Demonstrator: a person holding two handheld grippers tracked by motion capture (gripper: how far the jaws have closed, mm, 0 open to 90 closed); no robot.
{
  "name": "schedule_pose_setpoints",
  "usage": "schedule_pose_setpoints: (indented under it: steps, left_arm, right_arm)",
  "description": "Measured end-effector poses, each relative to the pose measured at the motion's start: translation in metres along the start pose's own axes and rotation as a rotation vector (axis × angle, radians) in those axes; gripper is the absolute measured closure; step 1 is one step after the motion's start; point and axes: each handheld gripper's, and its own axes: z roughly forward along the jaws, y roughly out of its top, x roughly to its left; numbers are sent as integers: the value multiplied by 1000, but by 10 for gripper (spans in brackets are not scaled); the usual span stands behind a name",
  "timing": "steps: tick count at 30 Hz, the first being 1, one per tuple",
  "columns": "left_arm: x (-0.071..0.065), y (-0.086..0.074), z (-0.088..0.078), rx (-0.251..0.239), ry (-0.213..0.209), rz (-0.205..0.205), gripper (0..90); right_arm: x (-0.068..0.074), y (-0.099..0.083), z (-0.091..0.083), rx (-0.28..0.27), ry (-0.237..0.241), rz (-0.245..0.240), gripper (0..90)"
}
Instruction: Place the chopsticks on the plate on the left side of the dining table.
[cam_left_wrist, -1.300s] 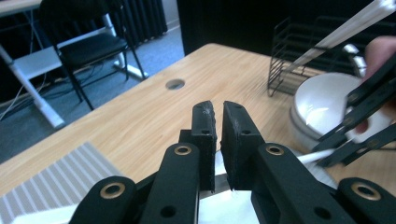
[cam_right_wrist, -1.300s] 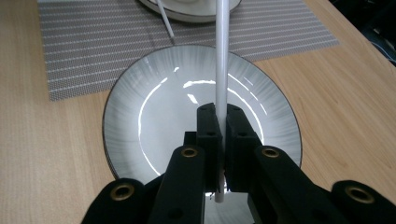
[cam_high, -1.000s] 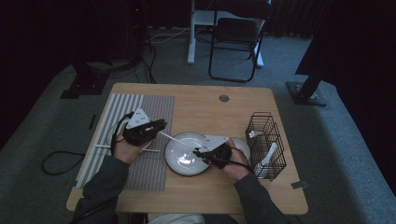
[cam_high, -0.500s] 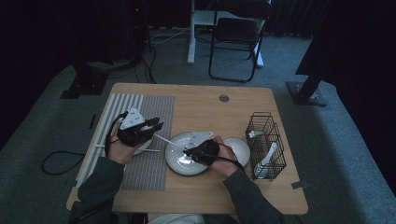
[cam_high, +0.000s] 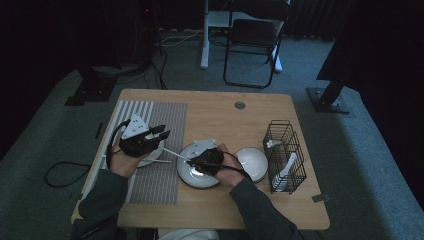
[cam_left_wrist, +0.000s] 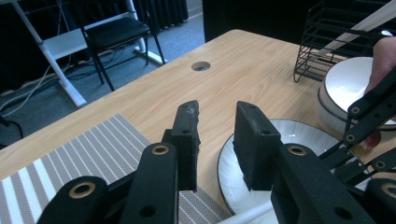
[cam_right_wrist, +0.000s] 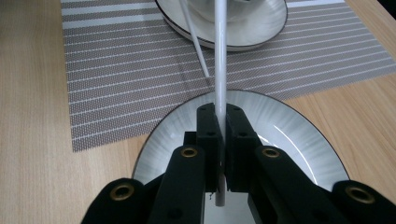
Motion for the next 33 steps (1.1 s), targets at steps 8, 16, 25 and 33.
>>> schedule_pose_setpoints:
  steps: [8,16,25,33]
  left_arm:
    - [5,-7,-11,-10,24,-4,665]
    - [11,-17,-23,0,52,-21,658]
    - [17,-28,-31,9,77,-45,652]
    - [21,-42,-41,27,118,-69,652]
  right_arm:
    - [2,9,10,15,16,-17,864]
    - [3,16,21,27,34,-32,864]
    - [2,24,30,38,44,-30,864]
    - [4,29,42,55,58,-46,863]
